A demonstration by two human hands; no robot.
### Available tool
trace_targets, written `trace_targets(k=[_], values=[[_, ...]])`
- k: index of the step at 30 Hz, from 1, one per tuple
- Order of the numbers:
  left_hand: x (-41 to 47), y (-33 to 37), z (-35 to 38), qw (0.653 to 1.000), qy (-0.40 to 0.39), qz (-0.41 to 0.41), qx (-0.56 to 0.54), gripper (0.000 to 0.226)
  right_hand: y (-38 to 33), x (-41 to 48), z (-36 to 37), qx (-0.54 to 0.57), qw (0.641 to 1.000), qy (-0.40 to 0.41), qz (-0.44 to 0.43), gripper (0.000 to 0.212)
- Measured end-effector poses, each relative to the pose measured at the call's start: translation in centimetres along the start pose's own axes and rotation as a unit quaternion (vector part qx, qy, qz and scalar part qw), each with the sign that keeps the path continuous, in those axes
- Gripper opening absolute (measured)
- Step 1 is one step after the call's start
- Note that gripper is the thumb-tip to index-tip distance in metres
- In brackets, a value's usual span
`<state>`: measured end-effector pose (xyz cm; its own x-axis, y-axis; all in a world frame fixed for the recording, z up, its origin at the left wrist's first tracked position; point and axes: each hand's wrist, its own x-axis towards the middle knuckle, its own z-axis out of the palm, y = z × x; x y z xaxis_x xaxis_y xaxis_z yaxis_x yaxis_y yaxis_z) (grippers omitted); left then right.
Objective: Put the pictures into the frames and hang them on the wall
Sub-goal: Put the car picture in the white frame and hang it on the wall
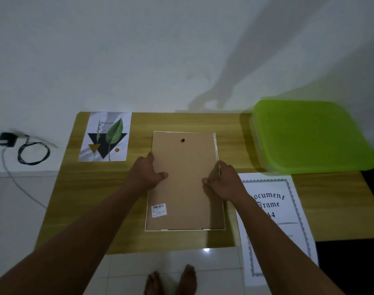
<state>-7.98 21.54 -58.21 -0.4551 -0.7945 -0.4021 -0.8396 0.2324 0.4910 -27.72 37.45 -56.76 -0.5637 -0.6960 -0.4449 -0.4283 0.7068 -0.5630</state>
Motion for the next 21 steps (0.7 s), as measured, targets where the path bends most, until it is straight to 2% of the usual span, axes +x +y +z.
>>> trace_targets(k=[2,7,12,15,17,21], values=[[0.4,-0.2,-0.1,1.000,-0.009,0.000,0.014,0.108,0.1,0.6,-0.1,0.007,1.000,0.003,-0.004,0.066],[0.9,0.1,-0.2,0.999,-0.011,-0.015,0.034,0.113,0.3,1.8,-0.3,0.010,1.000,0.017,-0.020,0.061],[1.0,0.0,-0.2,1.000,0.003,-0.023,-0.004,0.099,0.2,2.4,-0.5,0.025,0.999,0.009,-0.021,0.056],[1.4,0.2,-0.1,0.999,0.024,-0.028,-0.002,0.079,-0.2,2.8,-0.9,0.019,0.999,-0.012,-0.023,0.061],[1.8,0.2,0.1,0.999,0.029,-0.029,0.031,0.080,-0.4,2.9,-1.0,0.039,0.999,-0.011,-0.017,0.059],[2.0,0.9,0.0,0.997,0.026,-0.038,0.066,0.084,-0.4,3.1,-0.8,0.048,0.999,0.007,-0.007,0.068]])
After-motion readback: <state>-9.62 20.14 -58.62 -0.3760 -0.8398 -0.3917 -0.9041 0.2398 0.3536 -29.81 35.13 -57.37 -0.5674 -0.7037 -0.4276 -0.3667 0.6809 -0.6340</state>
